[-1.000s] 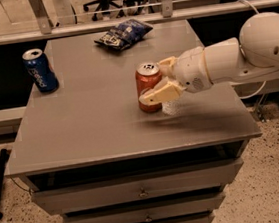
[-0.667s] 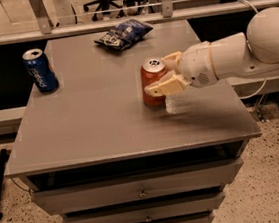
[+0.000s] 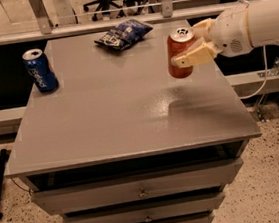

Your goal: Move coke can near blue chip bag

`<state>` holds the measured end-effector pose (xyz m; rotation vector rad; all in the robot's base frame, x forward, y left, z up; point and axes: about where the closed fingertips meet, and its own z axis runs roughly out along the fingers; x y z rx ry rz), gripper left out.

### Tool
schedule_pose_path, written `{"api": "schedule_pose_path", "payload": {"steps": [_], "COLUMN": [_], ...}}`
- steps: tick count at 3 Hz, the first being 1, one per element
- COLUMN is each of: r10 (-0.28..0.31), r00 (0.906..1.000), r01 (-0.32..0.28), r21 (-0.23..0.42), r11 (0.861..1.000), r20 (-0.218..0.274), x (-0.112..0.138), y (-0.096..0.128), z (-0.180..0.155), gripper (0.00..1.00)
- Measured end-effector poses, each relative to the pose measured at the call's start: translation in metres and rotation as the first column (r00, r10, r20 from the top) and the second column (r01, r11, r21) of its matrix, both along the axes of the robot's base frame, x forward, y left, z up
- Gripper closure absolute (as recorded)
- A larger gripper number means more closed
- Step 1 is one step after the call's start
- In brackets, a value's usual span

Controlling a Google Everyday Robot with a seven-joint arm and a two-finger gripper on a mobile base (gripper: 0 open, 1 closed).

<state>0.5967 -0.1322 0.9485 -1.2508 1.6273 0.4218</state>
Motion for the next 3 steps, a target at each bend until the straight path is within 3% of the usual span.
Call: {"api": "schedule_pose_path", "payload": {"steps": [1, 2, 3], "r10": [0.009, 0.006, 0.010], "r00": [0.9999, 0.9986, 0.9946], "r01": [-0.009, -0.007, -0.015], "r21": [0.005, 0.020, 0.041], "r11": [1.000, 1.000, 0.999], "r20": [0.004, 0.053, 0.103], "x": [0.003, 0.036, 0.097], "y": [0.004, 0.006, 0.013], "z": [-0.001, 0.004, 0.002], "gripper": [1.00, 1.00, 1.00]}}
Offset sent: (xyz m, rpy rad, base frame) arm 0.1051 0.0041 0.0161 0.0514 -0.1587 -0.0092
